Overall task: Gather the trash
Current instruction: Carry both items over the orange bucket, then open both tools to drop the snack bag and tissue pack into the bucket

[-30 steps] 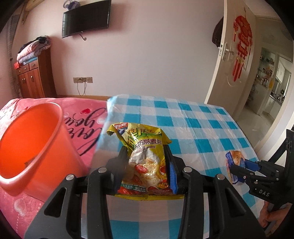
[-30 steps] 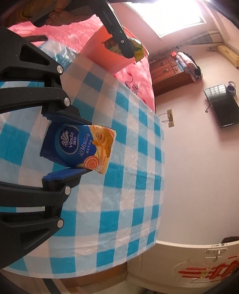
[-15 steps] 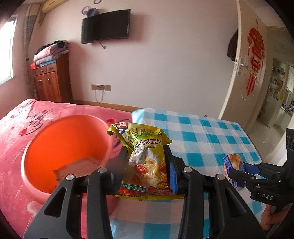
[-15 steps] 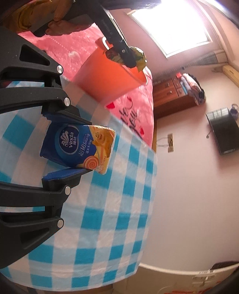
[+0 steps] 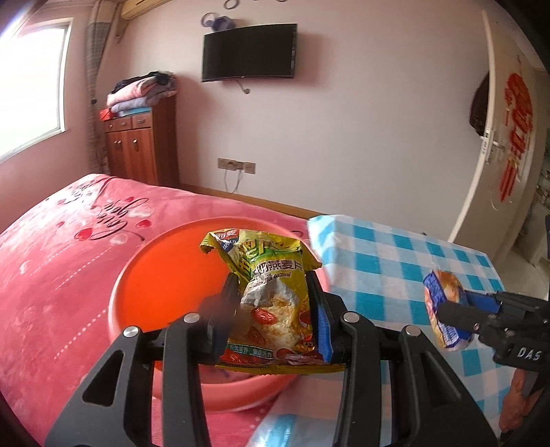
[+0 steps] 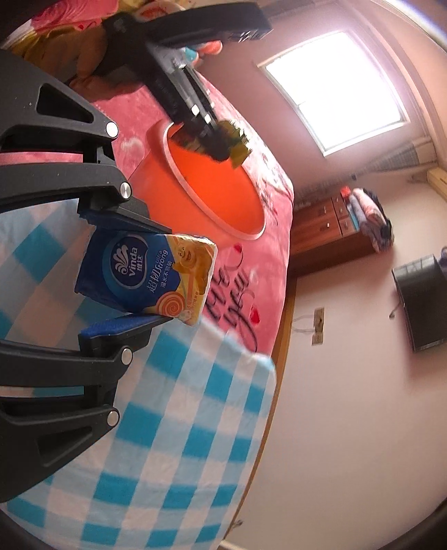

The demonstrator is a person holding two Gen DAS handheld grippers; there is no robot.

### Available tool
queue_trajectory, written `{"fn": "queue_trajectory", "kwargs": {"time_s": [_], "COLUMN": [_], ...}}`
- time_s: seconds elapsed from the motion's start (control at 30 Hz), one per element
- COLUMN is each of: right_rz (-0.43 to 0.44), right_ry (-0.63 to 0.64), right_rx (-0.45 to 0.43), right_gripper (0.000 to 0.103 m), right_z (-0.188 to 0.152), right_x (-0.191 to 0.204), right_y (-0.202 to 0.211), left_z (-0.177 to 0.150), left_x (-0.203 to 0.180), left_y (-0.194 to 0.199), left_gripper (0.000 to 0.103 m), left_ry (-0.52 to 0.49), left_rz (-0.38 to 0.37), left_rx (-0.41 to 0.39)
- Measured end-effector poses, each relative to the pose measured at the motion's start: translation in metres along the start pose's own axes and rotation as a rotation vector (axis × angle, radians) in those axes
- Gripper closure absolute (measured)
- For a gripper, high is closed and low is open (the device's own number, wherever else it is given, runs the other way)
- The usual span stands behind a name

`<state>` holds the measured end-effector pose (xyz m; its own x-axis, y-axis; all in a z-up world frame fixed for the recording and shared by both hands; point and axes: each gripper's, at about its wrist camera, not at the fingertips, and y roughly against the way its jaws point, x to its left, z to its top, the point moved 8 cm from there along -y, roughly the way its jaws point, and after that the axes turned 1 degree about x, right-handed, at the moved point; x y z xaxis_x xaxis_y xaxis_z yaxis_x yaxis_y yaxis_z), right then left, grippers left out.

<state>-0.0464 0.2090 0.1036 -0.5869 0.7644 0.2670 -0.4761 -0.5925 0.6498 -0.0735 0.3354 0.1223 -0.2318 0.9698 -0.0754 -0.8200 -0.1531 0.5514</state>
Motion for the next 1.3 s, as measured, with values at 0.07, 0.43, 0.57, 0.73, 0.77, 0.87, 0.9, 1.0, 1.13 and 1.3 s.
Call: {"fn": "queue_trajectory", "kwargs": {"time_s": [0.07, 0.43, 0.57, 0.73, 0.77, 0.87, 0.9, 1.0, 1.13, 1.3], "right_rz": [0.020, 0.108, 0.137, 0.162, 0.168, 0.174, 0.176, 0.195, 0.165, 0.102], "right_ry": [0.012, 0.056, 0.067, 0.071, 0.069, 0.064, 0.058, 0.009, -0.019, -0.043], "right_rx": [0.001, 0.008, 0.016, 0.036, 0.039, 0.049, 0.053, 0.051, 0.017, -0.029], "right_gripper": [0.060, 0.060, 0.060, 0.059, 0.057, 0.051, 0.046, 0.033, 0.021, 0.014], "right_z": [0.009, 0.050, 0.057, 0.061, 0.061, 0.062, 0.062, 0.059, 0.059, 0.058], "right_x": [0.012, 0.059, 0.072, 0.083, 0.084, 0.085, 0.084, 0.075, 0.060, 0.038], "right_y": [-0.008, -0.052, -0.065, -0.083, -0.084, -0.094, -0.097, -0.099, -0.092, -0.079], "left_z": [0.000, -0.005, -0.008, -0.011, -0.013, -0.015, -0.016, -0.018, -0.013, -0.011], "left_x": [0.010, 0.049, 0.053, 0.056, 0.057, 0.060, 0.062, 0.067, 0.071, 0.069], "left_y": [-0.004, -0.026, -0.033, -0.043, -0.045, -0.050, -0.051, -0.052, -0.045, -0.043], "left_gripper": [0.061, 0.061, 0.061, 0.061, 0.061, 0.060, 0.059, 0.034, 0.013, 0.004], "left_ry": [0.013, 0.082, 0.091, 0.100, 0.102, 0.112, 0.117, 0.139, 0.124, 0.112], "left_rz": [0.014, 0.052, 0.053, 0.050, 0.050, 0.052, 0.052, 0.062, 0.098, 0.115], "left_rx": [0.005, 0.036, 0.048, 0.065, 0.069, 0.077, 0.079, 0.067, 0.014, -0.002]}}
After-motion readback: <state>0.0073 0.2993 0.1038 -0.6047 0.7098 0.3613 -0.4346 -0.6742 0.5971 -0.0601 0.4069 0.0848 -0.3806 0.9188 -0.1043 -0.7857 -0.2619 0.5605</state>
